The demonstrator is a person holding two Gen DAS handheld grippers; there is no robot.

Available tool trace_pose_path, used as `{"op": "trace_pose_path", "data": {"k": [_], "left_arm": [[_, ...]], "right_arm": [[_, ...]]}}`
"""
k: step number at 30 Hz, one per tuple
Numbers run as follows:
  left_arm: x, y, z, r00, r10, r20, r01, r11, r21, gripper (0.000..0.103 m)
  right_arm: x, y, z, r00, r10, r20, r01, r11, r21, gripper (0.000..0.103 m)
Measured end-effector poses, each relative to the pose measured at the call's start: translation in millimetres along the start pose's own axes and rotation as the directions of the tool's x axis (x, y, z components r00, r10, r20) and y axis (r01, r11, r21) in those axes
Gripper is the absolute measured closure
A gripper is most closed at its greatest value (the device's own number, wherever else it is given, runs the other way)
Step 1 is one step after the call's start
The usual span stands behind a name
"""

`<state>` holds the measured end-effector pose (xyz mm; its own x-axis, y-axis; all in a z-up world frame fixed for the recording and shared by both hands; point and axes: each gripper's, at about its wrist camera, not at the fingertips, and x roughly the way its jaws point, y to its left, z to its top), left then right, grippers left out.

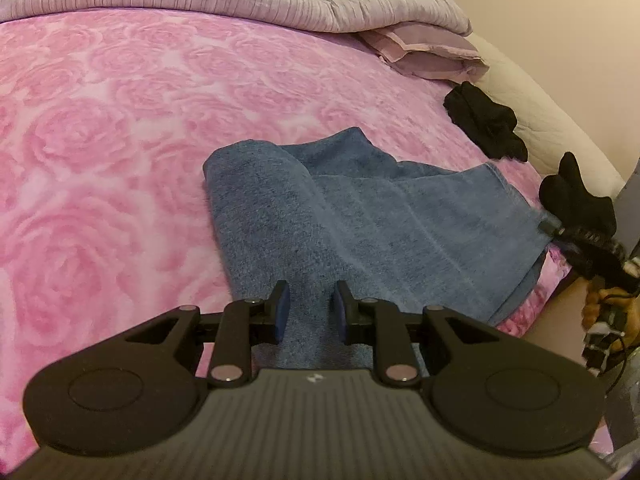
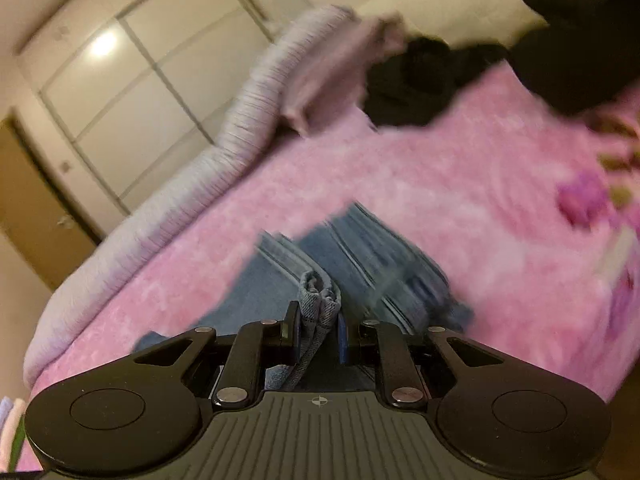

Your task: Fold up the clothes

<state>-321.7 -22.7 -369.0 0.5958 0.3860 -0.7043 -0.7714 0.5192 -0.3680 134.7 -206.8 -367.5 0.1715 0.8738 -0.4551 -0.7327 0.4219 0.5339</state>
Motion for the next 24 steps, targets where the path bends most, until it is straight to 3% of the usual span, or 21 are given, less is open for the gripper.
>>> {"op": "trace_pose_path", "data": {"k": [2, 4, 6, 12, 16, 22, 24], "left_arm": [[1.9, -3.4, -1.1, 1.0, -0.001, -0.006, 0.001, 1.0, 0.009, 0.085], [7.6, -4.8, -2.6, 1.0, -0.008, -0.016, 0.008, 1.0, 0.008, 0.085], [12.0, -6.9, -4.4, 1.0, -0.01, -0.023, 0.011, 1.0, 0.01, 0.085], [13.0, -9.2, -7.3, 0.999, -0.018, -0.027, 0.018, 1.0, 0.014, 0.085], [9.7, -5.5, -9.4, 1.0, -0.019, -0.021, 0.019, 1.0, 0.002, 0.086], [3.7, -5.0, -12.5, 1.0, -0.012, -0.007, 0.012, 1.0, -0.007, 0.086], [0.8, -5.2, -16.7, 1.0, -0.003, -0.004, 0.003, 1.0, -0.01, 0.086]], "right_arm": [[-12.6, 0.4, 11.8, 0.998, 0.018, 0.057, -0.015, 0.999, -0.04, 0.087], [-15.9, -9.1, 16.0, 0.995, -0.041, 0.088, 0.043, 0.999, -0.025, 0.087], [-4.4, -29.2, 14.2, 0.999, -0.051, 0.009, 0.05, 0.996, 0.075, 0.087], [-7.2, -25.6, 11.3, 0.998, -0.026, 0.061, 0.024, 0.999, 0.035, 0.087], [1.5, -36.3, 11.4, 0.993, -0.108, 0.045, 0.105, 0.993, 0.053, 0.087], [3.2, -39.6, 19.1, 0.993, -0.118, -0.022, 0.119, 0.991, 0.055, 0.085], [-11.3, -28.8, 22.2, 0.988, -0.153, 0.035, 0.152, 0.988, 0.021, 0.081]]}}
